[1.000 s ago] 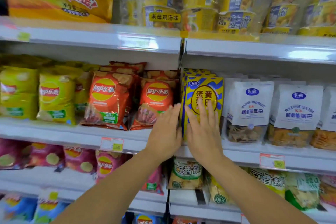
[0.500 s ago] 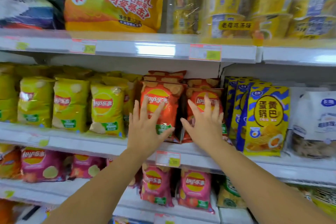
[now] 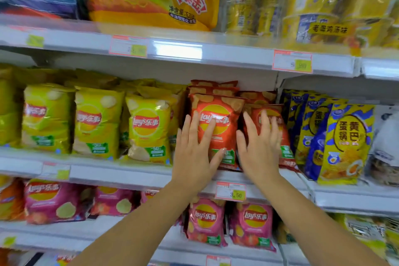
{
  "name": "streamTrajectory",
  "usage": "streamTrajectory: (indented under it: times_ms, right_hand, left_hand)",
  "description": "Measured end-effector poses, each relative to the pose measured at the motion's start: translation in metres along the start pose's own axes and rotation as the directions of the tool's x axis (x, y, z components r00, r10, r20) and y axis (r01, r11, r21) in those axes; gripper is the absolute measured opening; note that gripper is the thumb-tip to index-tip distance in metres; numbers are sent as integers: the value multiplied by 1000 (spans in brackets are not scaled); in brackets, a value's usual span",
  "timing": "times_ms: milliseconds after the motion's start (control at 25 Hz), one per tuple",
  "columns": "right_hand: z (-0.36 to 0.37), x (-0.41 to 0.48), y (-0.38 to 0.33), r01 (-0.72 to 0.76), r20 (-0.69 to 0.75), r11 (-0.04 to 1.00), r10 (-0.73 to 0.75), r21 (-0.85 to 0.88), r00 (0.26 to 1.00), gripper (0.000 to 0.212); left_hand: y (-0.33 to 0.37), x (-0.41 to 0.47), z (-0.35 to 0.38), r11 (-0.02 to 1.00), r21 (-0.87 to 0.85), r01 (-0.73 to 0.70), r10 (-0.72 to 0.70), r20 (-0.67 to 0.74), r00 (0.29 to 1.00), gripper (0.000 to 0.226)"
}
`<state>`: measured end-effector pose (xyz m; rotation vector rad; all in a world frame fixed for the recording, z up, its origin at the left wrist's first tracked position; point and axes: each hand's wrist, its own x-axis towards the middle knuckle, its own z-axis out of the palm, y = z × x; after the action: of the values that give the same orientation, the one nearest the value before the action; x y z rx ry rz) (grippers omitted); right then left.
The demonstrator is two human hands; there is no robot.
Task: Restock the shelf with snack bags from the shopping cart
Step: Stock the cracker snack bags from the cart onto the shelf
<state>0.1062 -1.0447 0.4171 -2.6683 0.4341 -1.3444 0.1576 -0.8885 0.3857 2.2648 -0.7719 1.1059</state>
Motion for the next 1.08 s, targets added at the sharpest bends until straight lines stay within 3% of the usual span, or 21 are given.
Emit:
streamTrajectory:
  times_ms: [160,320,440,600,800,960,1080]
  right_hand:
    - [9,-8,-72,320,-82,944,-314,81,946,52]
    - [26,-16,-133,442,-40,892,-440,90,897,51]
    - [43,-16,-175,511,-1,859,-511,4,859,53]
    - [70,-24,-197,505,72,860,-501,-67,862,55]
    - [67,-29,-256,371,-76,926,-375,-66,924,48]
    - [76,-30,-340,443,-67,890,-451,-109,890,52]
    - [97,-35,-372,448,-9,872,-458,-197,889,54]
  left_hand:
    - [-49,-7,-43,991,128,-43,62,-145,988,58]
    - [-117,-15,-75,965,251,70,-30,-159,987,56]
    - [-151,-20,-78,969,238,60,-40,-90,995,55]
    - [-175,-28,-70,971,225,-79,71,45,996,55]
    - [-237,-25,-116,953,193,-234,251,-69,966,49]
    - [-321,-13,-156,970,238,-53,92,-154,984,54]
    - [-356,-19,-156,979,200,30,-14,-81,997,62]
